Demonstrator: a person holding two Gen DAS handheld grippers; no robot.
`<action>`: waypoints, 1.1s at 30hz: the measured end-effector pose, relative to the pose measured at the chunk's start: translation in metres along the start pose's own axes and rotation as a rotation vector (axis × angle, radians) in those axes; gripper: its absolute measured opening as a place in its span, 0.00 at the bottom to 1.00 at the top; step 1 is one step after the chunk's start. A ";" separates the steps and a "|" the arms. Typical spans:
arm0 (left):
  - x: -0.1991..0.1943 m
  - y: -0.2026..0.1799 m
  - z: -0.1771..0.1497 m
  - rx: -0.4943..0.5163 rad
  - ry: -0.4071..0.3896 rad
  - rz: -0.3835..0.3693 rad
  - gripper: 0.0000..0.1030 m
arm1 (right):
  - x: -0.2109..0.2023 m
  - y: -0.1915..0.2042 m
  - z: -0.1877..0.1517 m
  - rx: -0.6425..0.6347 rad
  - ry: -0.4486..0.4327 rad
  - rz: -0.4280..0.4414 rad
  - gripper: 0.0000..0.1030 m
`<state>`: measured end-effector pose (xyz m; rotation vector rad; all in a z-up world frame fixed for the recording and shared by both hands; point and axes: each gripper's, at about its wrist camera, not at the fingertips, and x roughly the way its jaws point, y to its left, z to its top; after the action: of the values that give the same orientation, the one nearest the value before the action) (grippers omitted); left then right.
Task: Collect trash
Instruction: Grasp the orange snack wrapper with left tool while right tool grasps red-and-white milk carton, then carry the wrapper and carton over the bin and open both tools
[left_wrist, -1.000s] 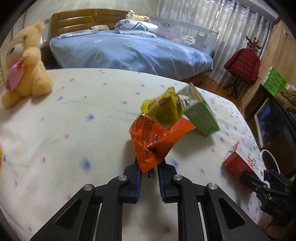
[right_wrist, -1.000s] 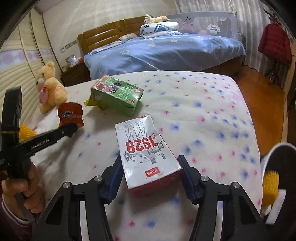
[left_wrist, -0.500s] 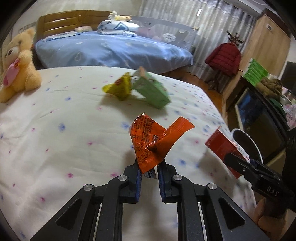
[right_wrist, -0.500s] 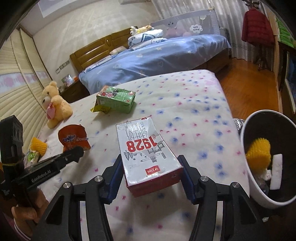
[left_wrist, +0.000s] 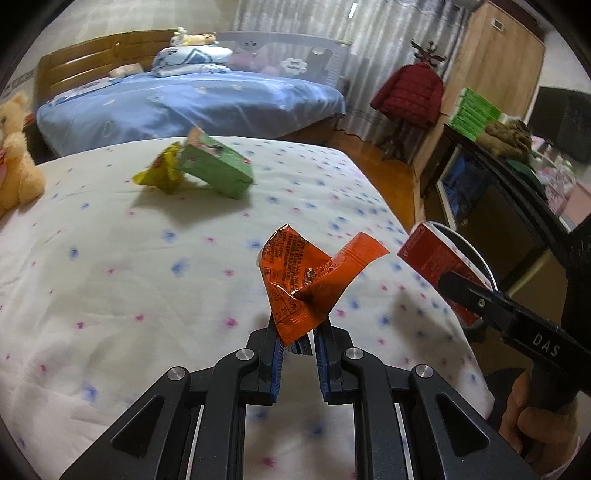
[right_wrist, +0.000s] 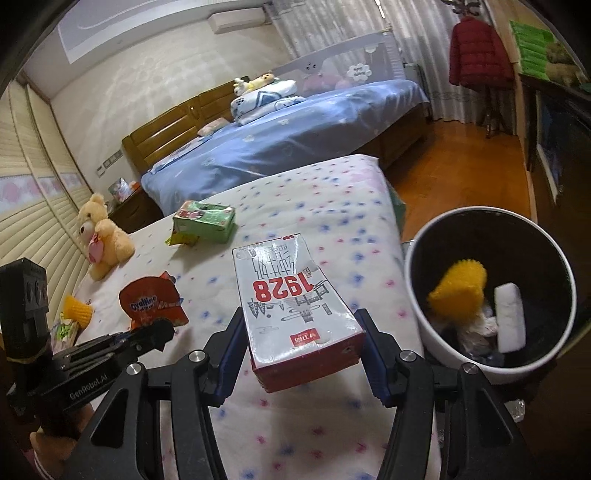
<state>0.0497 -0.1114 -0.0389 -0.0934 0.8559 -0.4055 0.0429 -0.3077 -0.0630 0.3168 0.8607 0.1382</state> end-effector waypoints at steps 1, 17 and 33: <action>0.000 -0.004 -0.001 0.008 0.002 -0.003 0.14 | -0.002 -0.002 -0.001 0.005 -0.003 -0.002 0.56; 0.011 -0.043 -0.003 0.082 0.033 -0.011 0.14 | -0.029 -0.038 -0.009 0.063 -0.039 -0.027 0.55; 0.027 -0.079 0.003 0.152 0.048 -0.047 0.14 | -0.047 -0.064 -0.012 0.105 -0.057 -0.067 0.55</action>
<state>0.0431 -0.1942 -0.0369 0.0367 0.8686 -0.5174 0.0028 -0.3770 -0.0571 0.3879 0.8221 0.0221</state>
